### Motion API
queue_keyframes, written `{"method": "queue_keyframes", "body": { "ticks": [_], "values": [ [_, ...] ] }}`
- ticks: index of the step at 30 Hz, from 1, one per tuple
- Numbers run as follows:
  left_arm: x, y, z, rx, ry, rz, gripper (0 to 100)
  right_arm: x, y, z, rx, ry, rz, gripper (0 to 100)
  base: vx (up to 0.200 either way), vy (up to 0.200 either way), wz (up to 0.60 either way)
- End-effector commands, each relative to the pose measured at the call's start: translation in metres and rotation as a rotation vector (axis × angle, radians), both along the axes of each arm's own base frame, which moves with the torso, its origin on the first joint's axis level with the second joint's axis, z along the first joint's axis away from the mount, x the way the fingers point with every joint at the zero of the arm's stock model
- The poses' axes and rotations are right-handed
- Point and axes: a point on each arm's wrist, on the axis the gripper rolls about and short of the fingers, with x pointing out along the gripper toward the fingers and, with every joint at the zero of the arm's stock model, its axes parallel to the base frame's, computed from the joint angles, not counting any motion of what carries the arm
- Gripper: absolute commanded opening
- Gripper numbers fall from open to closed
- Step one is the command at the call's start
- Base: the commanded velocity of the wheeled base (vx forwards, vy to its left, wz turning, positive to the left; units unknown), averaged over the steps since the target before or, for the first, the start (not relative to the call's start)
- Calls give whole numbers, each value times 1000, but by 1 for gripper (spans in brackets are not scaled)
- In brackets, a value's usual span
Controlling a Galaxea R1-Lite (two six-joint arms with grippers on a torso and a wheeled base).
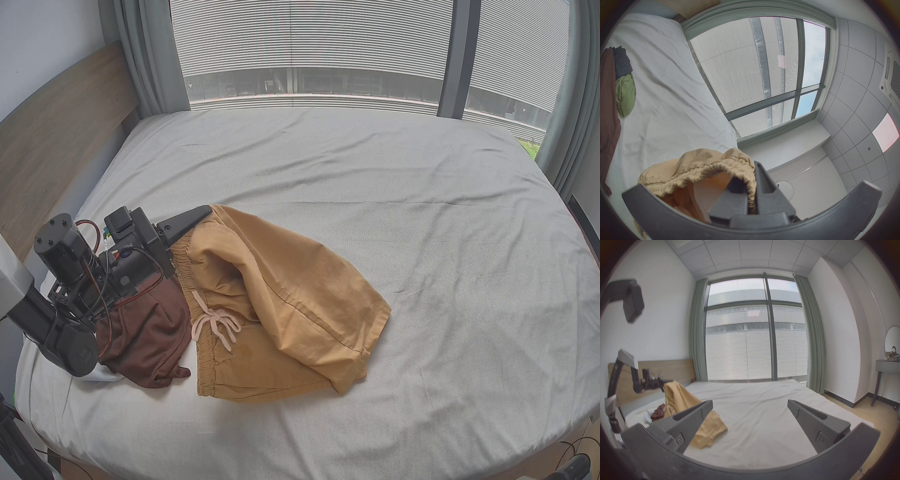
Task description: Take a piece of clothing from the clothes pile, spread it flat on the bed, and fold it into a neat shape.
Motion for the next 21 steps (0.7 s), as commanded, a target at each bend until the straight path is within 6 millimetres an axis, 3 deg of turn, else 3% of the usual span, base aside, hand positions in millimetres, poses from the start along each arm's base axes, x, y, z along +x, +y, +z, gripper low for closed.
{"method": "queue_keyframes", "body": {
  "ticks": [1, 4, 5, 7, 11, 16, 21],
  "values": [
    [1, 0, -2, 21, -19, 10, 0, 47, 2, 82, 71, 107, 181, 100, 0, 0, 0],
    [1, 0, -2, 26, -23, 11, 0, 80, 9, 106, 142, 158, 269, 100, 0, 0, 0],
    [1, 0, -2, 26, -23, 11, 0, 80, 9, 106, 142, 158, 269, 100, 0, 0, 0],
    [2, -1, -3, 26, -21, 13, 0, 118, 19, 128, 159, 158, 327, 100, 0, 0, 0],
    [3, 0, -4, 26, -18, 14, 0, 157, 29, 140, 159, 146, 337, 100, 0, 0, 0],
    [3, -1, -5, 27, -14, 13, 0, 178, 40, 147, 165, 120, 380, 100, 0, 0, 0],
    [2, 0, -5, 28, -12, 11, 0, 192, 46, 136, 211, 192, 405, 100, 0, 0, 0]
  ]
}}
